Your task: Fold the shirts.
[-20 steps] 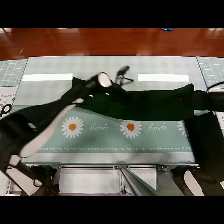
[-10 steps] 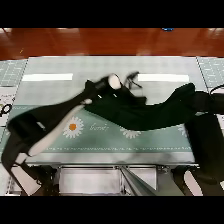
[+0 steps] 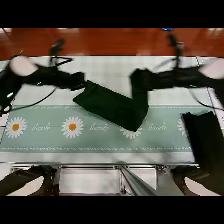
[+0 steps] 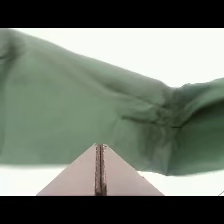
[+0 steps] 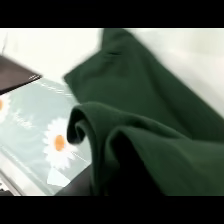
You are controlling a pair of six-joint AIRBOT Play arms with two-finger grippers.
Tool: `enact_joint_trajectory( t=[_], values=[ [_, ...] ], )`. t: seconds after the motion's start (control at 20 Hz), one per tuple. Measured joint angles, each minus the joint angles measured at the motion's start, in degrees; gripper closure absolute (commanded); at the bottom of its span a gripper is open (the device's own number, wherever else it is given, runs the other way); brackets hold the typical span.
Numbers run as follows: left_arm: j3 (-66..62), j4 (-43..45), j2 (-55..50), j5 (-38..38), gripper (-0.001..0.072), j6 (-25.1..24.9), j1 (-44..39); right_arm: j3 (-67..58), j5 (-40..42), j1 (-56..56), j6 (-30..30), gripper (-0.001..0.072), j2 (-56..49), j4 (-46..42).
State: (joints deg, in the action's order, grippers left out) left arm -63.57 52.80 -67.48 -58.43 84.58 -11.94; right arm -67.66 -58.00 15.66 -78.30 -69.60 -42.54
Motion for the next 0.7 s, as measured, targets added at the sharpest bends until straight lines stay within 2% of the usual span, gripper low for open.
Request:
enact_joint_trajectory(
  t=[0.3,0.6,0.65,0.7],
  values=[
    [13.0,1.0,16.7,0.1,0.0693,-0.7,7.2,-19.2,5.5,11.7,-0.5,0.0688,-26.4,5.2],
    [16.2,1.2,20.8,-0.5,0.0693,-0.3,8.4,-30.9,6.3,13.9,-2.4,0.0687,-39.5,7.7],
    [16.4,1.2,20.9,-0.8,0.0693,-0.3,8.4,-31.8,6.4,13.9,-2.7,0.0606,-40.7,7.8],
    [16.5,1.2,21.0,-0.9,0.0693,-0.3,8.5,-32.5,6.6,14.0,-3.0,0.0394,-41.5,7.9]
  ],
)
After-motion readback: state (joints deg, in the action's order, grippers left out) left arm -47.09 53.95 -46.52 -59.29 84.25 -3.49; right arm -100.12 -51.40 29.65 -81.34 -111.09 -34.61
